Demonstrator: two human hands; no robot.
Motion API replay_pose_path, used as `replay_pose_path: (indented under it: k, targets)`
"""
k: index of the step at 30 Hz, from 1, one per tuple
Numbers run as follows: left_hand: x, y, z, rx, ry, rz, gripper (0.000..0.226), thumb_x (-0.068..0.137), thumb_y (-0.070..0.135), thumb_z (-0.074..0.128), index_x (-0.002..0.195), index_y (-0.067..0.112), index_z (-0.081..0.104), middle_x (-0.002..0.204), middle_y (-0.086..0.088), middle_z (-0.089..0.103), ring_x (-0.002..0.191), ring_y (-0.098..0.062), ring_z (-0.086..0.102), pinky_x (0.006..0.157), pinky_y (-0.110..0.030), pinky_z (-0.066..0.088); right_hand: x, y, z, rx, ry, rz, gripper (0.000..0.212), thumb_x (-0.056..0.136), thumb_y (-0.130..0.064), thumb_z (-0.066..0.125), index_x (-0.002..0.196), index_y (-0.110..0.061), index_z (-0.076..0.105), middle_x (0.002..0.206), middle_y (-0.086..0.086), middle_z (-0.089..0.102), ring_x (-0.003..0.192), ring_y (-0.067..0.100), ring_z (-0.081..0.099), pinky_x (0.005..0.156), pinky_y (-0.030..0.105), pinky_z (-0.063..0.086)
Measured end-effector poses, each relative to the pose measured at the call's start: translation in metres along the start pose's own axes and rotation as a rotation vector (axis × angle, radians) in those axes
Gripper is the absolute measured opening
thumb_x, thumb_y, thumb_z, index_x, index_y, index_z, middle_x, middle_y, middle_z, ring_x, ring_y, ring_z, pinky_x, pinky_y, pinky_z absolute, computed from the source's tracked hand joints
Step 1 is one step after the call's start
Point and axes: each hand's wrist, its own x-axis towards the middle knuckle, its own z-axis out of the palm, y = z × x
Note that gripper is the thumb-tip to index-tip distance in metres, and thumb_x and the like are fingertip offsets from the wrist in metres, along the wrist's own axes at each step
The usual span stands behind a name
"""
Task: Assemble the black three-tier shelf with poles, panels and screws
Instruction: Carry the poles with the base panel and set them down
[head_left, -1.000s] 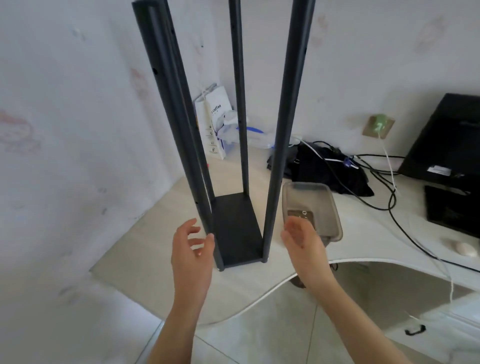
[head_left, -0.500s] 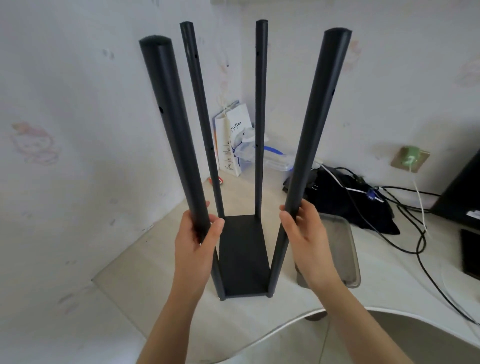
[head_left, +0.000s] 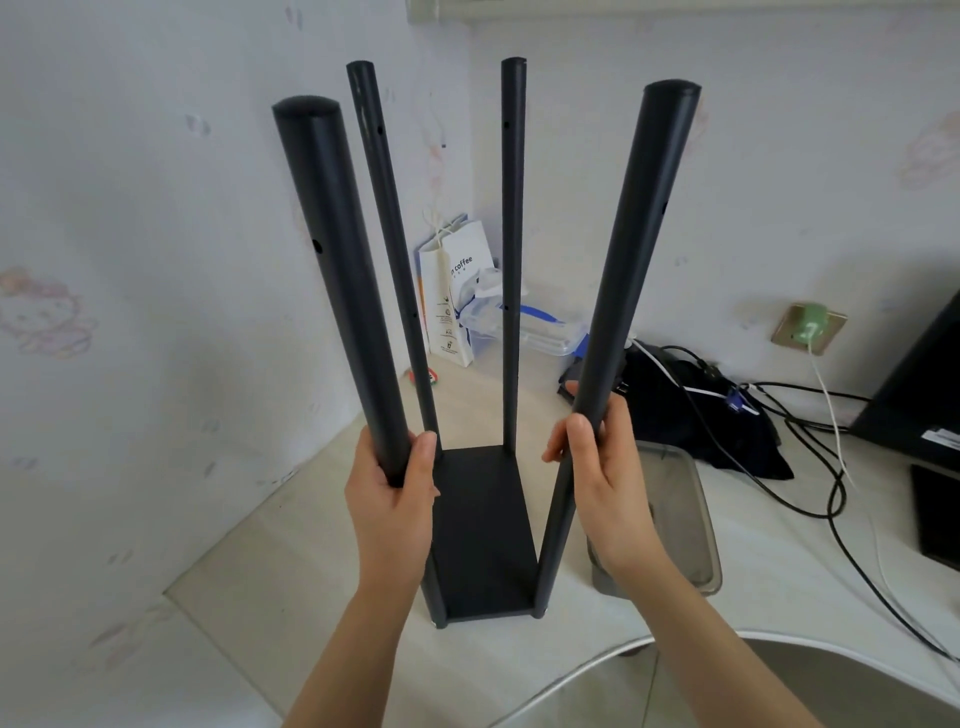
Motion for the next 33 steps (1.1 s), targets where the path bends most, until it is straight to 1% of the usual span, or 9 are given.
replay_pose_path:
  k: [2,5,7,13,17,19,22,27,33]
  targets:
    - [-0.003,-0.008,0.001,0.015,-0.004,-0.02,0.013,0.096,0.033,0.064,0.087,0.029,0.056,0.061,0.005,0.056,0.051,-0.01,0.056,0.052,-0.016,0.049,-0.001,0.0,0.003,-0.016,0.007,0.008,0.012,0.104,-0.026,0.041,0.112,-0.03,0.049,0.075,0.005,0.054,0.069,0.012,0.054,0.072,0.021,0.049]
    - [-0.005,-0.012,0.001,0.024,0.003,-0.055,0.022,0.089,0.048,0.062,0.087,0.027,0.056,0.062,0.007,0.054,0.055,-0.012,0.056,0.053,-0.022,0.049,0.0,0.001,0.007,-0.028,0.032,0.019,0.013,0.103,-0.03,0.04,0.112,-0.032,0.049,0.076,0.006,0.052,0.067,0.008,0.051,0.069,0.019,0.049]
    - [-0.001,-0.011,-0.001,0.024,-0.003,-0.037,0.017,0.093,0.045,0.063,0.086,0.032,0.056,0.063,0.009,0.054,0.055,-0.012,0.056,0.054,-0.025,0.048,0.001,-0.001,0.009,-0.024,0.041,0.007,0.013,0.104,-0.031,0.04,0.11,-0.037,0.05,0.076,0.007,0.051,0.067,0.009,0.051,0.069,0.018,0.049]
    - [0.021,0.018,-0.011,0.023,0.014,0.044,0.021,0.085,0.067,0.057,0.085,0.046,0.053,0.067,0.011,0.055,0.06,-0.02,0.058,0.058,-0.038,0.054,0.005,-0.02,0.016,0.023,0.083,-0.06,0.02,0.093,-0.048,0.046,0.11,-0.038,0.052,0.071,0.003,0.051,0.064,0.015,0.049,0.062,0.025,0.045]
    - [0.032,0.038,-0.025,-0.028,-0.033,0.112,0.016,0.086,0.056,0.059,0.09,0.042,0.053,0.068,0.001,0.054,0.057,-0.024,0.056,0.052,-0.037,0.052,0.001,-0.032,0.022,0.031,0.117,-0.114,0.04,0.096,-0.027,0.052,0.134,-0.035,0.042,0.078,0.001,0.055,0.066,0.014,0.052,0.064,0.022,0.049]
    - [0.037,0.047,-0.03,-0.08,-0.076,0.124,0.018,0.087,0.053,0.06,0.093,0.037,0.054,0.066,0.002,0.056,0.053,-0.017,0.054,0.049,-0.028,0.047,-0.002,-0.04,0.026,0.009,0.158,-0.137,0.046,0.097,-0.019,0.053,0.138,-0.036,0.04,0.082,0.0,0.056,0.066,0.014,0.052,0.065,0.022,0.049]
    - [0.041,0.058,-0.04,-0.136,-0.146,0.114,0.019,0.089,0.048,0.06,0.096,0.031,0.056,0.067,0.004,0.057,0.051,-0.017,0.053,0.047,-0.027,0.045,-0.007,-0.055,0.033,-0.005,0.234,-0.146,0.048,0.1,-0.009,0.052,0.141,-0.03,0.041,0.082,0.0,0.056,0.063,0.016,0.051,0.061,0.022,0.047]
    - [0.041,0.07,-0.068,-0.224,-0.257,0.114,0.018,0.09,0.044,0.063,0.104,0.034,0.057,0.07,0.0,0.06,0.049,-0.018,0.052,0.044,-0.026,0.043,-0.036,-0.075,0.048,-0.01,0.346,-0.155,0.046,0.101,-0.006,0.05,0.135,-0.036,0.047,0.081,-0.003,0.059,0.057,0.018,0.048,0.056,0.022,0.045]
    - [0.024,0.081,-0.095,-0.313,-0.391,0.121,0.021,0.093,0.036,0.065,0.108,0.024,0.057,0.073,-0.004,0.062,0.046,-0.022,0.049,0.044,-0.027,0.042,-0.088,-0.097,0.06,-0.029,0.489,-0.153,0.046,0.102,-0.004,0.047,0.142,-0.025,0.044,0.079,0.015,0.05,0.058,0.038,0.04,0.054,0.035,0.044]
